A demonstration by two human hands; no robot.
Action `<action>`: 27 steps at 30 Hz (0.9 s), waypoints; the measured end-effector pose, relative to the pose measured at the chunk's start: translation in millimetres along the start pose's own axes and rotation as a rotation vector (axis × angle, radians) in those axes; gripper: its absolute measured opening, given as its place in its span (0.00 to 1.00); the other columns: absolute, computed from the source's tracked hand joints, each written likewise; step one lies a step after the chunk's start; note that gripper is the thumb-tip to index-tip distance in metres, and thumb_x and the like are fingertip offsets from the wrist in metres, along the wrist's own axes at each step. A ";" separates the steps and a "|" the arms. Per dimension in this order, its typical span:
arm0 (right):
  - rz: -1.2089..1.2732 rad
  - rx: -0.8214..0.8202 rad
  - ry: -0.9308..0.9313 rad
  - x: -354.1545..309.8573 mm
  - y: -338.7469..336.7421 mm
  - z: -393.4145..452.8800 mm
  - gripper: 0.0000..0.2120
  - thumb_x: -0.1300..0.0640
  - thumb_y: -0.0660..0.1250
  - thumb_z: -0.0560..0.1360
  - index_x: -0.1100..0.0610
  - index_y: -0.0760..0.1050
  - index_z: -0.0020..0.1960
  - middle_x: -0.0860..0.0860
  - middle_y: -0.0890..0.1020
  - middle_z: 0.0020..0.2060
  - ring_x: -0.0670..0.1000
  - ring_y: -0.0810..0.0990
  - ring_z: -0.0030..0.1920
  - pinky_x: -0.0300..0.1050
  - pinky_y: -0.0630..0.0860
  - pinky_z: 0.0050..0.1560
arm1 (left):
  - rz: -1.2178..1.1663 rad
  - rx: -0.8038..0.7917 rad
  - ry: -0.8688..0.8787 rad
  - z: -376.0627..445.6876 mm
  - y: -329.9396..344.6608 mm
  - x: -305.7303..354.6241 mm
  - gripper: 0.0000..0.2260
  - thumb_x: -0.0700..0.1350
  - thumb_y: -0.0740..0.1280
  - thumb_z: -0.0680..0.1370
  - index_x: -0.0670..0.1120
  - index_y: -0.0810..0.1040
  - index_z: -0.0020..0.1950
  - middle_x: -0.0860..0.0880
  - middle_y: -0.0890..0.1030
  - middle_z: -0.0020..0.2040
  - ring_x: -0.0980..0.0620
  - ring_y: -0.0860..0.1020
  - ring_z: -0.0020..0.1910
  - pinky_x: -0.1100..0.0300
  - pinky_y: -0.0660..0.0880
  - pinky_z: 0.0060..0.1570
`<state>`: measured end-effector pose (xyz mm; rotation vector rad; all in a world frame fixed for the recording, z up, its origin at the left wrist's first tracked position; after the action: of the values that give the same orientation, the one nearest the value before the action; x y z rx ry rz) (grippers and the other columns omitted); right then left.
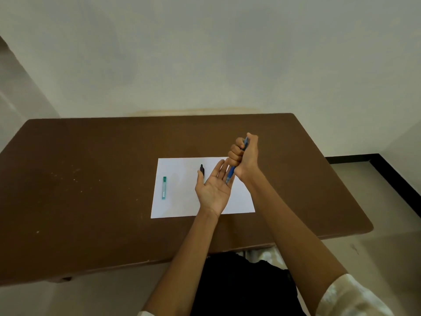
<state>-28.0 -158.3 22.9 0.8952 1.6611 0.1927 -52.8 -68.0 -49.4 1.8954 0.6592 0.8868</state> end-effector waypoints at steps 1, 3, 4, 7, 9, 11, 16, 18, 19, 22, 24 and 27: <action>-0.007 0.008 0.007 2.7 -1.9 1.7 0.22 0.45 0.52 0.77 0.52 0.58 0.27 0.45 0.60 0.19 0.44 0.54 0.20 0.34 0.53 0.19 | 0.005 -0.002 -0.002 1.4 -0.9 -0.9 0.29 0.63 0.47 0.78 0.44 0.67 0.68 0.43 0.72 0.66 0.44 0.73 0.64 0.51 0.71 0.61; -0.018 0.022 0.016 7.7 -5.4 4.3 0.21 0.46 0.51 0.77 0.52 0.58 0.27 0.45 0.60 0.19 0.44 0.54 0.20 0.34 0.53 0.19 | 0.008 -0.006 -0.011 3.2 -2.4 -3.2 0.29 0.63 0.47 0.78 0.43 0.66 0.69 0.43 0.73 0.66 0.44 0.74 0.63 0.51 0.75 0.57; -0.023 0.031 0.019 10.6 -7.5 5.3 0.21 0.47 0.51 0.77 0.52 0.58 0.27 0.45 0.60 0.19 0.44 0.54 0.20 0.34 0.53 0.19 | 0.008 -0.005 -0.014 3.8 -4.1 -4.8 0.29 0.62 0.47 0.78 0.43 0.66 0.69 0.43 0.73 0.66 0.44 0.75 0.62 0.51 0.75 0.57; -0.019 0.052 0.024 17.3 -13.4 9.4 0.23 0.45 0.52 0.78 0.52 0.59 0.26 0.45 0.61 0.18 0.43 0.55 0.19 0.34 0.55 0.18 | 0.020 0.005 -0.016 6.2 -10.9 -8.9 0.29 0.62 0.47 0.78 0.43 0.67 0.68 0.42 0.73 0.65 0.43 0.75 0.62 0.53 0.73 0.59; -0.008 0.050 0.031 20.6 -16.4 11.8 0.23 0.43 0.52 0.77 0.52 0.59 0.27 0.45 0.62 0.18 0.43 0.56 0.19 0.33 0.55 0.19 | 0.024 0.015 -0.017 7.8 -15.6 -10.5 0.29 0.63 0.47 0.78 0.43 0.67 0.68 0.42 0.73 0.66 0.43 0.72 0.65 0.53 0.72 0.62; -0.011 0.053 0.037 22.1 -19.6 14.7 0.24 0.42 0.53 0.78 0.53 0.60 0.27 0.46 0.63 0.18 0.43 0.56 0.19 0.33 0.55 0.20 | 0.025 0.021 -0.018 9.9 -18.9 -11.7 0.30 0.63 0.47 0.78 0.43 0.67 0.68 0.42 0.72 0.67 0.43 0.71 0.66 0.53 0.70 0.63; -0.038 0.064 0.041 23.8 -24.9 21.8 0.23 0.47 0.51 0.78 0.53 0.60 0.26 0.46 0.63 0.18 0.43 0.56 0.19 0.33 0.55 0.21 | 0.038 0.027 -0.015 15.1 -23.8 -13.8 0.30 0.63 0.46 0.78 0.43 0.67 0.68 0.43 0.73 0.66 0.44 0.72 0.65 0.53 0.71 0.62; -0.035 0.055 0.045 25.5 -26.0 23.6 0.23 0.46 0.51 0.78 0.53 0.60 0.26 0.46 0.63 0.19 0.43 0.56 0.19 0.33 0.56 0.20 | 0.032 0.024 -0.022 16.3 -24.6 -15.0 0.30 0.63 0.46 0.78 0.43 0.67 0.68 0.43 0.73 0.66 0.44 0.72 0.65 0.52 0.71 0.63; -0.035 0.052 0.047 26.5 -26.6 24.3 0.23 0.46 0.52 0.78 0.53 0.60 0.26 0.46 0.63 0.19 0.43 0.56 0.20 0.33 0.56 0.20 | 0.030 0.023 -0.025 17.0 -25.0 -15.6 0.30 0.63 0.46 0.78 0.43 0.67 0.68 0.43 0.73 0.66 0.44 0.72 0.65 0.51 0.71 0.63; -0.050 0.052 0.047 27.8 -29.0 27.0 0.23 0.46 0.51 0.78 0.53 0.60 0.26 0.46 0.63 0.19 0.43 0.56 0.20 0.33 0.55 0.21 | 0.029 0.024 -0.027 18.4 -26.5 -16.5 0.30 0.63 0.47 0.78 0.43 0.66 0.69 0.43 0.72 0.67 0.44 0.73 0.65 0.50 0.70 0.62; -0.058 0.057 0.050 28.4 -29.8 28.6 0.23 0.47 0.51 0.78 0.53 0.60 0.26 0.46 0.63 0.19 0.43 0.56 0.20 0.33 0.55 0.21 | 0.026 0.022 -0.029 18.7 -27.1 -16.3 0.30 0.63 0.46 0.78 0.44 0.65 0.70 0.43 0.72 0.67 0.44 0.72 0.65 0.50 0.70 0.62; -0.039 0.055 0.056 28.8 -30.5 30.5 0.23 0.46 0.51 0.78 0.53 0.60 0.26 0.46 0.63 0.19 0.43 0.56 0.20 0.33 0.55 0.21 | 0.026 0.022 -0.028 19.2 -27.4 -15.1 0.30 0.63 0.46 0.78 0.44 0.64 0.70 0.43 0.71 0.68 0.44 0.72 0.65 0.50 0.71 0.61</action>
<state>-15.2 -170.9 -25.6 0.9047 1.7417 0.1470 -48.7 -76.9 -84.8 1.9364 0.6309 0.8718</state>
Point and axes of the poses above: each hand's wrist, its own z-axis towards the middle knuckle, its own y-axis out of the palm, x = y × z, the point moved 5 cm from there along z, towards the middle knuckle
